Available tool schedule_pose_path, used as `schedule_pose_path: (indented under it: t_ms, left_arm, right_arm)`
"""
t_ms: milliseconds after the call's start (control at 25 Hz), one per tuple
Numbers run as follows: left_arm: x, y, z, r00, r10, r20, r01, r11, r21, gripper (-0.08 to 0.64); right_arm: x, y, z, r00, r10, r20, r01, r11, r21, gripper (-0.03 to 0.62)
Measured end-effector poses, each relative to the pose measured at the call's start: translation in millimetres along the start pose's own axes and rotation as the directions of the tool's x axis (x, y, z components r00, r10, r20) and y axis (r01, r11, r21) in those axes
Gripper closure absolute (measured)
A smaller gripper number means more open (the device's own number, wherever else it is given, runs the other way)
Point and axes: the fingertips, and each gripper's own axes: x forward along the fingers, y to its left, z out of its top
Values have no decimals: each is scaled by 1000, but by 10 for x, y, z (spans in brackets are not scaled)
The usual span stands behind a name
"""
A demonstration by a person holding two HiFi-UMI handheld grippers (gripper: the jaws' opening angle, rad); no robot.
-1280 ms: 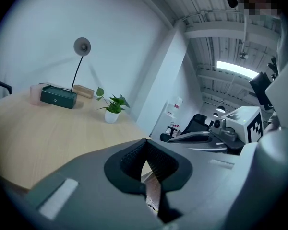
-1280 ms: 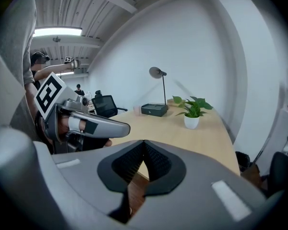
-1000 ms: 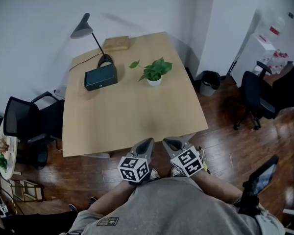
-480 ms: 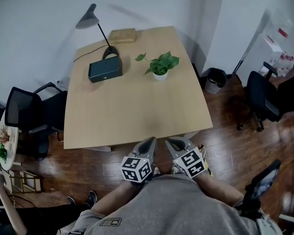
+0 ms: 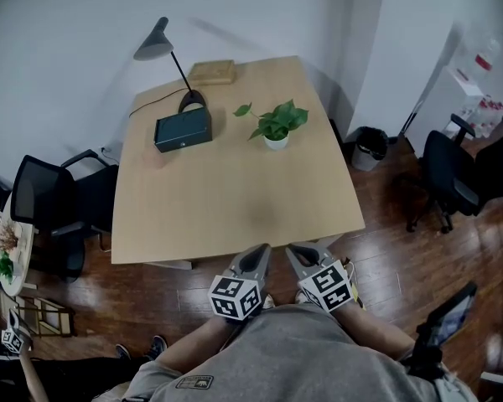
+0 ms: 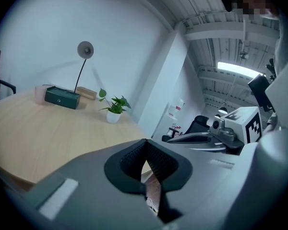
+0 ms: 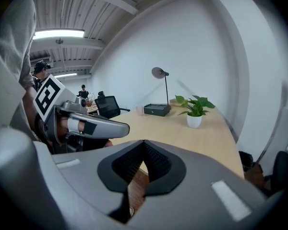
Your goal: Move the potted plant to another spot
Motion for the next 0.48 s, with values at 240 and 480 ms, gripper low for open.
schedule_pose_path:
  t_ms: [240,480]
  left_arm:
    - [-39,-173,121,994,-90,-56,98,984,149,568]
    - [-56,-109,54,998,-55,-41,59,992,111,568]
  right_arm:
    - [-28,-35,23,1000,-11,7,11,1000,-8,586]
    - [-43,-30,8,1000,-19,7,19,1000,-6,586]
